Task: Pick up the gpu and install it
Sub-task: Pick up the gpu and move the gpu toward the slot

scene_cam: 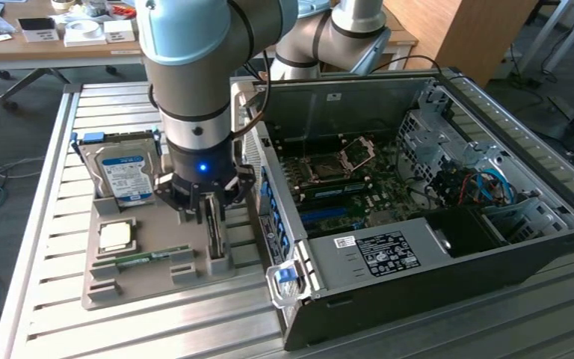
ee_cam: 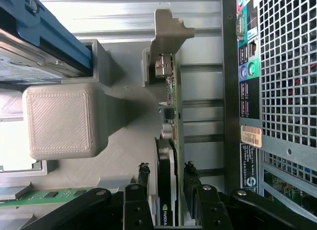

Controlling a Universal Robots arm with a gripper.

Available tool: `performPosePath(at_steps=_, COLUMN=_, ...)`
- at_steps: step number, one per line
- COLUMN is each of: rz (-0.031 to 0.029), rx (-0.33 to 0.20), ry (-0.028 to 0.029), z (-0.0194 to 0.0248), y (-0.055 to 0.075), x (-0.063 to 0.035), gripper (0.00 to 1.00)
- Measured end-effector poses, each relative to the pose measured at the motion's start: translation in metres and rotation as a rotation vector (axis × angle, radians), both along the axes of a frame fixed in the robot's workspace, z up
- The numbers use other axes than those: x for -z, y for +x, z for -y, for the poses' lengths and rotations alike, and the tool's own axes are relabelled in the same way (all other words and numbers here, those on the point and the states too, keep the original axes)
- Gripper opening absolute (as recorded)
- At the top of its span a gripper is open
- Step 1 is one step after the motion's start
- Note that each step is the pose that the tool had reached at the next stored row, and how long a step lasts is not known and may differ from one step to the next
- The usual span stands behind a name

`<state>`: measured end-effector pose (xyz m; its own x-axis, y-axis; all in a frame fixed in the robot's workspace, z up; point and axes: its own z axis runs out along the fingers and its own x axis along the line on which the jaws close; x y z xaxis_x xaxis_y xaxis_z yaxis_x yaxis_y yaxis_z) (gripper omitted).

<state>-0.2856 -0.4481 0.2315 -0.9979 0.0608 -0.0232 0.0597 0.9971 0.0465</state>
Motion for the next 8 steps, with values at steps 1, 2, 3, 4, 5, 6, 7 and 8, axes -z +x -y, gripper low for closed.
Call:
performPosePath(at_steps=1, rz=0.0000, rx=0.000, ry=0.0002, z=-0.0005, y=0.0000, x=0.0001, gripper=0.42)
performPosePath(at_steps=2, rz=0.0001, rx=0.000, ry=0.0002, z=-0.0007, y=0.0000, x=0.0002, gripper=0.42)
performPosePath(at_steps=3, rz=0.0000, rx=0.000, ry=0.0002, z=-0.0007, y=0.0000, x=0.0002, gripper=0.42)
performPosePath(at_steps=4, rz=0.0000, rx=0.000, ry=0.0003, z=-0.0007, y=0.0000, x=0.0002, gripper=0.42)
performPosePath(at_steps=5, rz=-0.0001, rx=0.000, ry=0.0001, z=-0.0007, y=0.0000, x=0.0002, gripper=0.42)
performPosePath(at_steps=6, rz=-0.0001, rx=0.000, ry=0.0001, z=-0.0008, y=-0.0001, x=0.0002, gripper=0.42)
performPosePath(at_steps=7, rz=-0.0001, rx=0.000, ry=0.0001, z=-0.0008, y=-0.0001, x=0.0001, gripper=0.42)
performPosePath(at_steps=8, rz=-0.0001, rx=0.000, ry=0.0001, z=-0.0008, y=-0.0001, x=0.0003, gripper=0.42)
